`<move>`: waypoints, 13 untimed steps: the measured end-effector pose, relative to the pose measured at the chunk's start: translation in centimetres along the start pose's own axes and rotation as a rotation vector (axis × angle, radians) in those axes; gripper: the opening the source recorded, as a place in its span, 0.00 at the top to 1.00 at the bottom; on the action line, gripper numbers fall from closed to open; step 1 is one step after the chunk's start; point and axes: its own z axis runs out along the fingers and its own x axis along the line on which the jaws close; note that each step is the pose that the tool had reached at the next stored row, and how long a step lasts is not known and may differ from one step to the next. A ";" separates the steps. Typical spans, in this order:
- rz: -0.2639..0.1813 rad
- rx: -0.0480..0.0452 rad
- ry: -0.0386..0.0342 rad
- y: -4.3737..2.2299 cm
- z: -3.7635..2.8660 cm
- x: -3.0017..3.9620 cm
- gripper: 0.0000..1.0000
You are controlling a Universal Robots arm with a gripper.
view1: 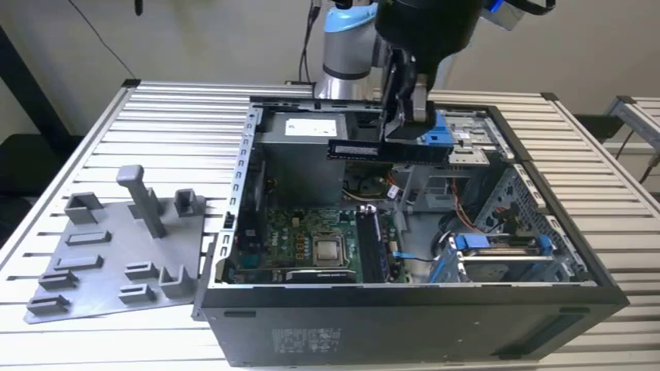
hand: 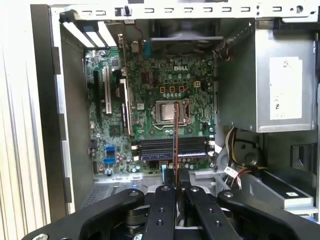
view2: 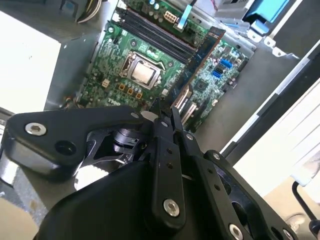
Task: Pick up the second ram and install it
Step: 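Pick up the second ram and move it above second insertion slot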
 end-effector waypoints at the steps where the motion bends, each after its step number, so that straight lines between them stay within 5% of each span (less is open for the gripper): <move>1: 0.001 0.0001 0.0000 -0.29 0.00 -0.03 0.86; 8: 0.005 0.0004 -0.0002 -2.35 -0.03 -0.24 0.86; 13: 0.006 0.0003 -0.0002 -2.47 -0.03 -0.25 0.86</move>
